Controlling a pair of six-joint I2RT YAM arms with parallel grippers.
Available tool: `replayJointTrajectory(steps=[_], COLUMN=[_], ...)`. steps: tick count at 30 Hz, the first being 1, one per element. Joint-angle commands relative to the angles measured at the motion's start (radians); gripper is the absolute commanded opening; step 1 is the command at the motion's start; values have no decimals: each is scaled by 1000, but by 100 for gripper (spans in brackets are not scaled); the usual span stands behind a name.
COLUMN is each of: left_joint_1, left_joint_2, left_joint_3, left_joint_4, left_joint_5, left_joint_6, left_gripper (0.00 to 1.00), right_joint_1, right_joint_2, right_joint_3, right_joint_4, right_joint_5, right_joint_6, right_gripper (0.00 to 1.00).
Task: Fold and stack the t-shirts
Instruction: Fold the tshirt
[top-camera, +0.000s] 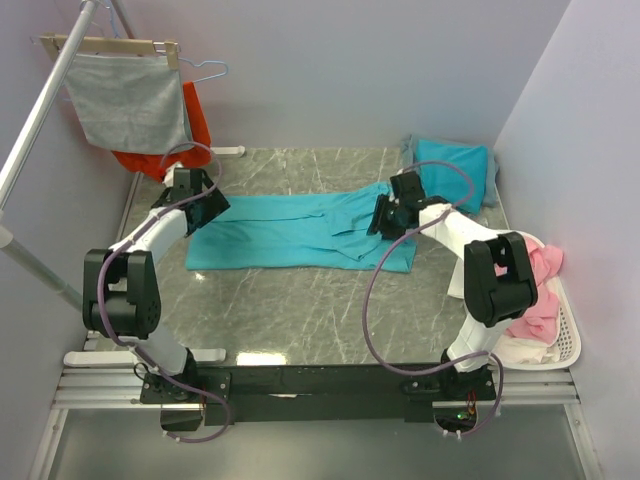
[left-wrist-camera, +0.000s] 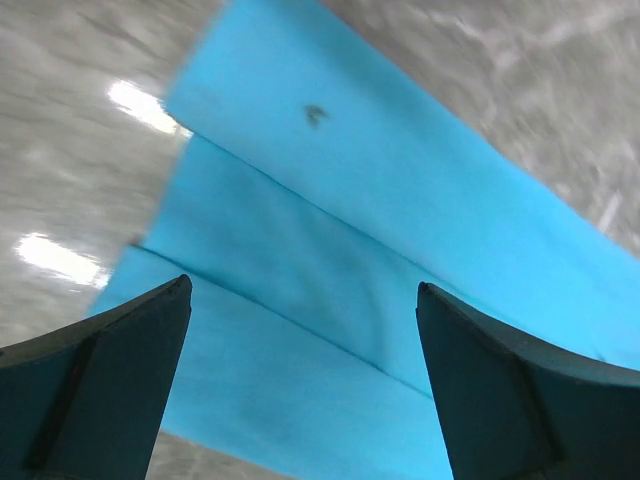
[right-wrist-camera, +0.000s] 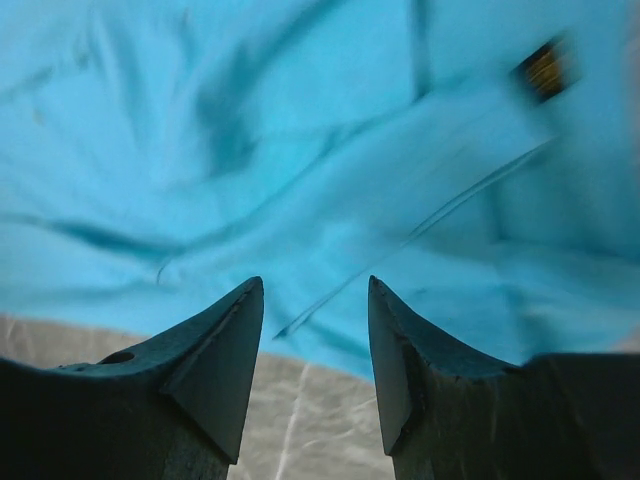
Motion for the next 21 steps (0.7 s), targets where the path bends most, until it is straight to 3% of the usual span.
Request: replayJointTrajectory(steps=[1,15,18,21], left_joint_1=[-50,-107,-107,-107], left_joint_2=[-1,43,54,65], left_joint_3=[-17,-15,-6,-5], left_joint_4=[32,36,29,31], left_joint_5=[106,139,143,149], left_joint_6=[9,15,20,22], left_gripper=[99,100,99,99], right_joint_1=[64,127,125,125], right_joint_2=[-58,4,27,24], right_joint_3=[-82,-131,-113,-114], right_joint_4=[78,184,169,179], right_joint_5=[-139,-138,-138,-140], right_joint_6=[95,173,169,164], right_gripper=[53,50,45,26])
